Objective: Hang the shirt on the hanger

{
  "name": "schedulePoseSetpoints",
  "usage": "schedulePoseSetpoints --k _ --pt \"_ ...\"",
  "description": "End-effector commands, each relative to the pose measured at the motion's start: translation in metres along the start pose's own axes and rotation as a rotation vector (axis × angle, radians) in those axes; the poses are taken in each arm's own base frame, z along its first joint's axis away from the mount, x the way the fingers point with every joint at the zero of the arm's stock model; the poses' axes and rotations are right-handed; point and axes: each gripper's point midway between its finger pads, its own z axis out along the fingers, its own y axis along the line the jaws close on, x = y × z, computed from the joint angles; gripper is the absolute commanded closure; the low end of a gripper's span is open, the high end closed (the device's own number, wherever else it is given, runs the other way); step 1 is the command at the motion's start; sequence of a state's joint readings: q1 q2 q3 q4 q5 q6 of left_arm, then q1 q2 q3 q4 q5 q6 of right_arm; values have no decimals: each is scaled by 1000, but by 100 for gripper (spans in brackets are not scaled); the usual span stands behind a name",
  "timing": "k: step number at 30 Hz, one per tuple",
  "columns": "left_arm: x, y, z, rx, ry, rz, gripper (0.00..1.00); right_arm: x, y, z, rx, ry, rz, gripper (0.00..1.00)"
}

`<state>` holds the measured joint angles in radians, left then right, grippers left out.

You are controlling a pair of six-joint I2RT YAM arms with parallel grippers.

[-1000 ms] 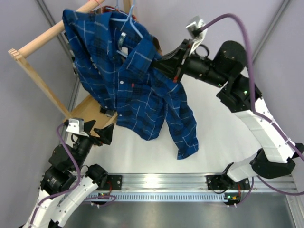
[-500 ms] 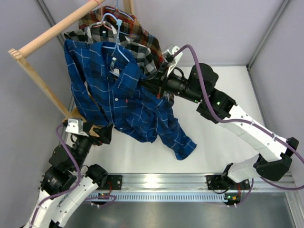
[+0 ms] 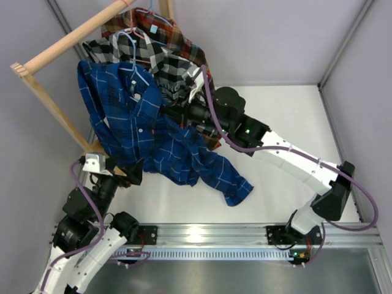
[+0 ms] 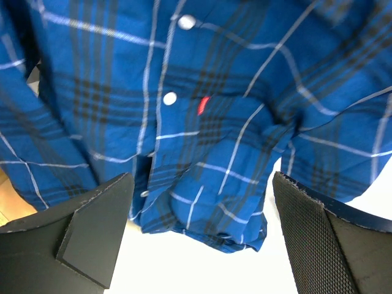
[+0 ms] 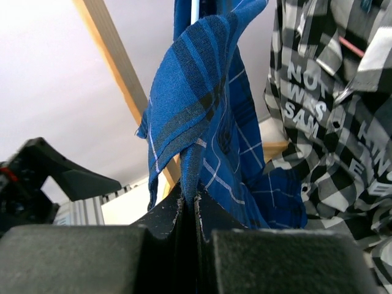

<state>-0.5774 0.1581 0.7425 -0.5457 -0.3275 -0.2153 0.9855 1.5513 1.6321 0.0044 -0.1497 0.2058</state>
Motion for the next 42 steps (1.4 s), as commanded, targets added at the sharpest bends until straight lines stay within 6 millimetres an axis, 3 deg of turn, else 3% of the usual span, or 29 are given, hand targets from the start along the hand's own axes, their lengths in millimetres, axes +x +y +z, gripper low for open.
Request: schedulePoseSetpoints --k 1,9,14,15,16,22,30,34,42 --pt "-7 2 0 -13 -32 -20 2 -70 22 5 -57 -222 -19 100" --pt "-8 3 0 -21 -39 -21 2 -75 28 42 -84 -224 -30 100" --pt "-8 4 0 -23 -39 -21 2 -72 26 78 -91 -205 -49 100" --pt "-7 4 -1 -24 -38 -22 2 -59 22 89 -87 -184 -51 100" --pt "-7 4 -1 -24 -38 -22 2 -73 24 90 -90 -206 -58 100" --pt "-8 3 -1 -17 -41 -23 2 -68 18 118 -80 -205 -95 100" --pt "-8 2 -2 -11 -41 -24 2 -59 3 136 -44 -236 -128 100" --pt "-7 1 -2 -7 -39 -23 2 -44 0 144 -43 -217 -137 100" --pt "-6 3 -1 -17 -35 -24 2 -30 -13 144 15 -168 -171 100"
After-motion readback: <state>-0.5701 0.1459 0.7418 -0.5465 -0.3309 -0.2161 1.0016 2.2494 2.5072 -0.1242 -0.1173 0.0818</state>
